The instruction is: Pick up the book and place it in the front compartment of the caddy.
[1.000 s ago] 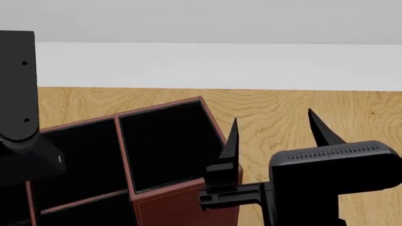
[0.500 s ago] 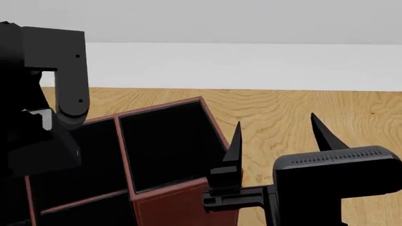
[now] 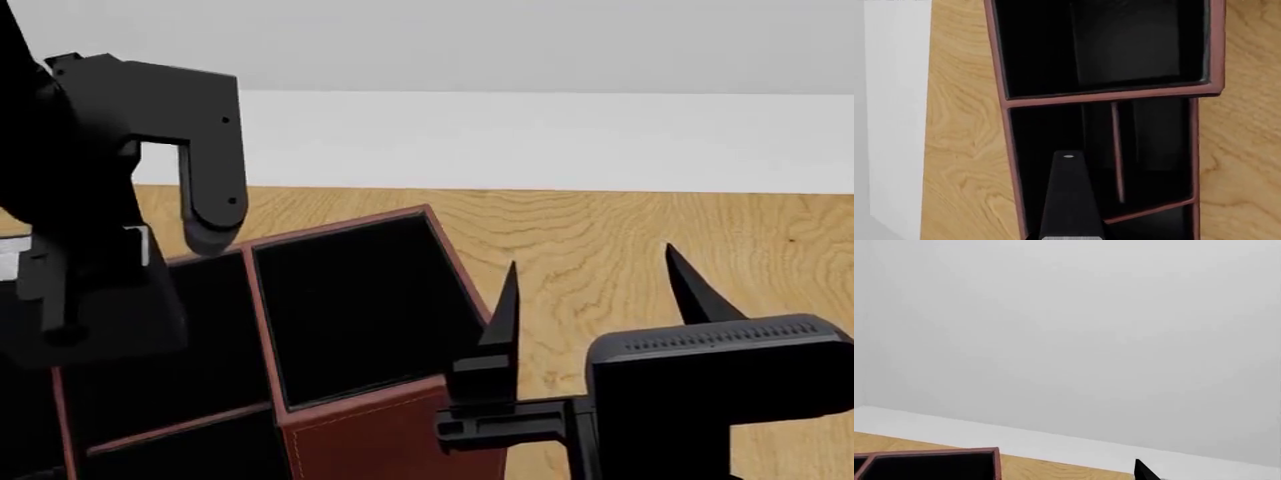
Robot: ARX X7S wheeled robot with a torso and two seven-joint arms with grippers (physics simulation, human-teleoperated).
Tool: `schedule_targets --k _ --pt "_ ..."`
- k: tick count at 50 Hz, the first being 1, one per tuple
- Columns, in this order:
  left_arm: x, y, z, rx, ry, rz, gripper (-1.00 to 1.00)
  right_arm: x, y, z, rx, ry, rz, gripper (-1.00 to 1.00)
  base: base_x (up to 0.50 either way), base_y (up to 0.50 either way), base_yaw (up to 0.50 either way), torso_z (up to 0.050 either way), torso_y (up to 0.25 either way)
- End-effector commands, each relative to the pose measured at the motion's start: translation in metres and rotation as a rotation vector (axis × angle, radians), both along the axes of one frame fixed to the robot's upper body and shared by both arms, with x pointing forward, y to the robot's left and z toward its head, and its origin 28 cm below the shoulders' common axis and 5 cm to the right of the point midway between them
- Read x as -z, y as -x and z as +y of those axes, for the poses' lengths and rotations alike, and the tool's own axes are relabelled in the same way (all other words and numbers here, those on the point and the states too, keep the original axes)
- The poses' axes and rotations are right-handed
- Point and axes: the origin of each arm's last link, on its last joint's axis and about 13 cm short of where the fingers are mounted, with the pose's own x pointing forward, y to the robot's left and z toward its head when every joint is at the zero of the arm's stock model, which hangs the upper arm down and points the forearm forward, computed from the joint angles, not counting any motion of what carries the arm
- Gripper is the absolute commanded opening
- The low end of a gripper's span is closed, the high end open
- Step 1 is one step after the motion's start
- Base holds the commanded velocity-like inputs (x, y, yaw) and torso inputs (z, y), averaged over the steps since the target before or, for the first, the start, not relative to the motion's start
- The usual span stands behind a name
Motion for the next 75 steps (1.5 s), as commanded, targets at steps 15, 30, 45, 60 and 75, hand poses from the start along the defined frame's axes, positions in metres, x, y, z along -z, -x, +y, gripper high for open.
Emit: schedule_targets --k 15,30,45,60,75 --pt "-0.003 -0.024 -0.021 0.041 -0.020 -0.030 -1.00 0.001 -0.001 -0.004 0.013 -0.004 0.002 1.00 0.00 0.00 0.00 0.001 0.001" --pt "-0.001 -0.046 -0.030 0.006 0.031 -0.023 -1.00 0.003 -0.002 -0.005 0.015 -0.008 0.004 1.00 0.00 0.00 0.00 0.000 0.000" --pt "-0.007 -0.045 -0.037 -0.033 0.144 -0.048 -1.00 0.003 -0.003 -0.004 0.012 -0.012 0.004 1.00 0.00 0.00 0.00 0.000 0.001" --pt "0.005 -0.038 -0.021 -0.300 0.149 -0.098 -1.00 -0.001 0.000 -0.005 0.015 -0.012 -0.006 1.00 0.00 0.00 0.00 0.001 0.001" --pt "0.017 -0.041 -0.016 -0.343 0.122 -0.126 -1.00 -0.003 0.003 -0.004 0.013 -0.011 -0.014 1.00 0.00 0.00 0.00 0.000 0.000"
